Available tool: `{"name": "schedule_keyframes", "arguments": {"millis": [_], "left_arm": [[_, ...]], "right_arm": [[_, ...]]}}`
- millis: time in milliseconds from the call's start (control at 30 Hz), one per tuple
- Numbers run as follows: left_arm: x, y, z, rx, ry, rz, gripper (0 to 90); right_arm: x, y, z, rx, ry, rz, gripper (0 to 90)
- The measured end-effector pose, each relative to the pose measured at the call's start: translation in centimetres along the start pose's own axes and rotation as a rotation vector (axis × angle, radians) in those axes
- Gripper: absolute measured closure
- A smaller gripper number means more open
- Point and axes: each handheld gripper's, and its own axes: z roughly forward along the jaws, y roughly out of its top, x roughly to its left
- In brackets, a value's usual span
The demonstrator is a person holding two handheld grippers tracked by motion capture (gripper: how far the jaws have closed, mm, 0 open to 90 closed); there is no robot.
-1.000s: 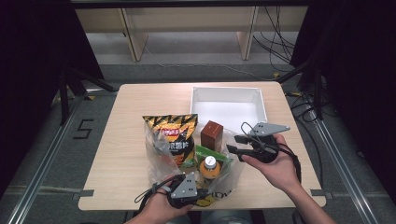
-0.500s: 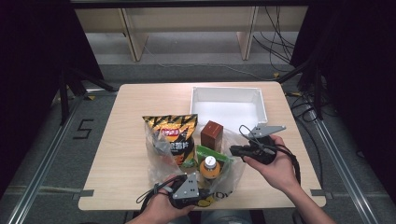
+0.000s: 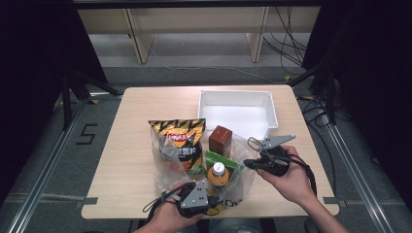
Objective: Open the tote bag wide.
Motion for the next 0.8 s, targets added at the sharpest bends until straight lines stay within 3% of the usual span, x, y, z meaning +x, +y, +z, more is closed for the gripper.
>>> {"name": "schedule_keyframes", "arguments": {"millis": [67,133,167,200,233,267,367,433,467,500,533,633,667,800], "left_arm": [[0.0,0.0,0.0,0.0,0.004,0.007,85.6],[-0.1,-0.1,0.1,-0.004,0.003,0.003,85.4],[-0.1,-0.1,0.1,-0.006,0.003,0.004,85.4],[-0.1,0.0,0.1,-0.008,0.004,0.003,85.4],[0.0,0.0,0.0,-0.004,0.006,0.007,85.4],[-0.1,0.0,0.0,-0.013,0.004,0.001,85.4],[-0.1,0.1,0.0,-0.024,0.006,0.009,85.1],[-0.2,0.0,0.1,-0.019,-0.006,0.012,84.7],[-0.1,0.0,0.1,-0.005,-0.006,0.02,84.5],[-0.2,-0.1,0.2,-0.008,-0.009,0.014,84.2],[-0.3,-0.1,0.3,-0.009,-0.013,0.016,84.3],[-0.4,-0.3,0.4,0.003,-0.015,0.023,84.2],[-0.5,-0.3,0.5,0.0,-0.019,0.017,84.3],[-0.5,-0.4,0.6,-0.001,-0.02,0.014,83.8]], "right_arm": [[-0.2,-0.4,0.2,0.014,0.0,-0.021,90.0],[-0.3,-0.9,0.6,0.011,-0.028,0.005,90.0],[-0.4,-0.9,0.3,0.049,-0.031,0.02,90.0],[-0.5,-1.0,0.2,0.043,-0.007,0.009,90.0],[-0.5,-1.1,0.5,0.003,-0.01,-0.013,90.0],[-0.5,-1.0,0.1,0.036,-0.002,0.006,90.0],[-0.6,-1.2,0.1,0.064,-0.015,-0.028,90.0],[-0.7,-1.5,0.4,0.074,-0.029,-0.008,90.0],[-0.9,-1.5,0.5,0.092,-0.017,-0.026,90.0],[-0.8,-1.7,0.8,0.094,-0.008,0.013,90.0],[-1.0,-1.8,0.9,0.103,-0.011,-0.004,90.0],[-1.2,-2.2,1.3,0.14,0.007,0.038,90.0],[-1.2,-2.2,1.6,0.118,0.018,0.048,90.0],[-1.4,-2.0,1.7,0.119,-0.011,0.022,90.0]]}}
